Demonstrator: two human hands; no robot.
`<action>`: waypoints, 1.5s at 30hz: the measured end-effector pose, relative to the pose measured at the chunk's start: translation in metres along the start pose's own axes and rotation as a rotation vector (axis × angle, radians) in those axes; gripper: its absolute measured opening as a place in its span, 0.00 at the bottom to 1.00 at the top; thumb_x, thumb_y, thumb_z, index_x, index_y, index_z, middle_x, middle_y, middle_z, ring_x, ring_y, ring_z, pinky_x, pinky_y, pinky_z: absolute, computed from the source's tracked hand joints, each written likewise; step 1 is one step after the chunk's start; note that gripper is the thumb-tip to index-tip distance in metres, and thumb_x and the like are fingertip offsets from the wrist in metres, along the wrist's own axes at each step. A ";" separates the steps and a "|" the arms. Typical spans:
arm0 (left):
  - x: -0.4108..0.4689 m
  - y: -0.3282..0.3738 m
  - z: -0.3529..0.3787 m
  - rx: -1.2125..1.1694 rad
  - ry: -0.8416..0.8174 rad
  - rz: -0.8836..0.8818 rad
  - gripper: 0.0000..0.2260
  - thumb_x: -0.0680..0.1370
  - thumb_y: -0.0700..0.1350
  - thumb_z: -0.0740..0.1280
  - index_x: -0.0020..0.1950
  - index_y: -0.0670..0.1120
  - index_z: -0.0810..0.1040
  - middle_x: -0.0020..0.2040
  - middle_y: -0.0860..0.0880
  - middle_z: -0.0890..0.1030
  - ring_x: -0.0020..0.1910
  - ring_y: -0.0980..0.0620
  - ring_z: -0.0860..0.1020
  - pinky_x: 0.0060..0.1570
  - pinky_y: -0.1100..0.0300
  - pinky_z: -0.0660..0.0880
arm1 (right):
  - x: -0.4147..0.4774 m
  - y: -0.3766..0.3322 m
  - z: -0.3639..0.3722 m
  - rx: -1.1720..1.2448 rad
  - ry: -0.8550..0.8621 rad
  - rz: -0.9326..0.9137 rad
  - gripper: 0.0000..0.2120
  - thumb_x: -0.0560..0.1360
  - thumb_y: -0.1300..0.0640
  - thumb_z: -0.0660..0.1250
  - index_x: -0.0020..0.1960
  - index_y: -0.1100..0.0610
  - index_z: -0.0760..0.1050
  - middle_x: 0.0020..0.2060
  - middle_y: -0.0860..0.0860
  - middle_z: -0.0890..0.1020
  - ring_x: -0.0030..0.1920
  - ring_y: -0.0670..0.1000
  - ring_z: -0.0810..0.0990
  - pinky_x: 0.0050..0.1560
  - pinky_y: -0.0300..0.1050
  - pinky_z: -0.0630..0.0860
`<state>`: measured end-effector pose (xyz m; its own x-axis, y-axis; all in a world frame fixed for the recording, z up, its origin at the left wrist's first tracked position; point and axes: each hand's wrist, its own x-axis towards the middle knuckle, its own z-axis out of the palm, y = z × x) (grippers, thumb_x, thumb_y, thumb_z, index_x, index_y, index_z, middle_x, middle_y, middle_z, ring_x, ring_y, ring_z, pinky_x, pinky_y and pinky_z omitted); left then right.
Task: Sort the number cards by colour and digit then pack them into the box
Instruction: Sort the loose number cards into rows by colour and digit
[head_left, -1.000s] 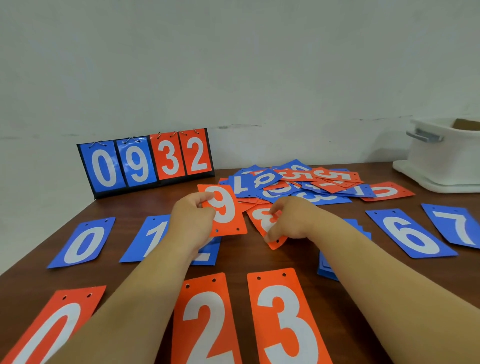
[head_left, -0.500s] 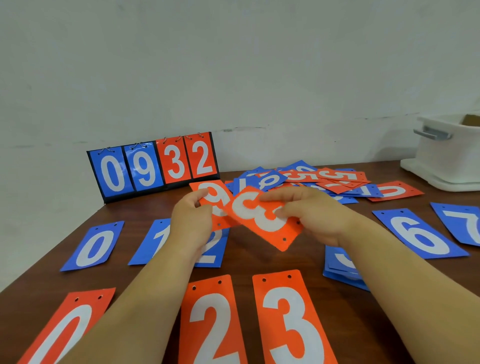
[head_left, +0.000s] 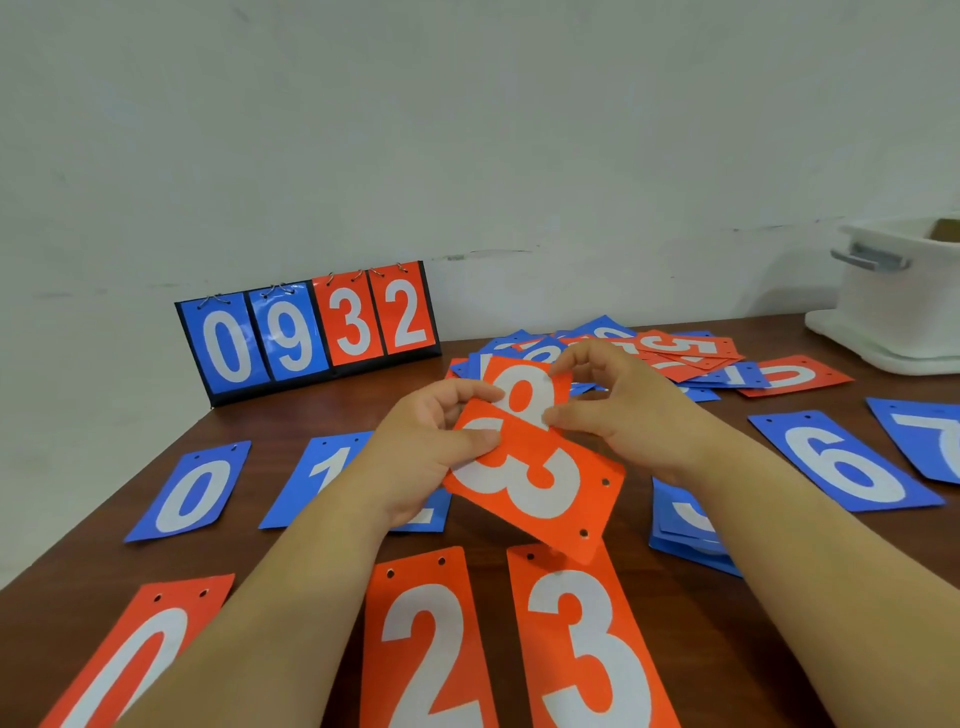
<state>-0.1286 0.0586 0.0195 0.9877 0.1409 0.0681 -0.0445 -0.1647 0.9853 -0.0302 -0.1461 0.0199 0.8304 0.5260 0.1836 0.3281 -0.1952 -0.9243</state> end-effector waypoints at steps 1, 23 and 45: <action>-0.001 0.000 0.001 0.015 -0.032 -0.009 0.14 0.77 0.35 0.71 0.58 0.50 0.80 0.54 0.49 0.86 0.51 0.44 0.86 0.49 0.46 0.83 | 0.001 0.001 0.000 0.055 -0.024 0.005 0.14 0.70 0.56 0.77 0.52 0.43 0.79 0.52 0.47 0.83 0.49 0.50 0.85 0.49 0.54 0.83; 0.014 -0.001 -0.008 -0.176 0.547 -0.236 0.13 0.80 0.35 0.67 0.57 0.52 0.84 0.63 0.43 0.79 0.53 0.43 0.83 0.47 0.51 0.84 | 0.006 0.008 -0.005 0.229 0.523 0.161 0.16 0.79 0.63 0.64 0.55 0.45 0.83 0.60 0.49 0.80 0.46 0.48 0.83 0.36 0.42 0.76; -0.002 0.052 -0.001 0.422 0.367 -0.013 0.12 0.77 0.39 0.72 0.57 0.53 0.85 0.69 0.48 0.76 0.66 0.49 0.75 0.56 0.58 0.77 | 0.001 -0.028 -0.016 0.102 0.532 0.137 0.16 0.75 0.68 0.64 0.55 0.53 0.83 0.39 0.48 0.81 0.24 0.40 0.74 0.27 0.33 0.69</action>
<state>-0.1335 0.0508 0.0706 0.8675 0.4636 0.1806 0.1060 -0.5268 0.8434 -0.0309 -0.1536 0.0512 0.9838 0.0064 0.1791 0.1783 -0.1377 -0.9743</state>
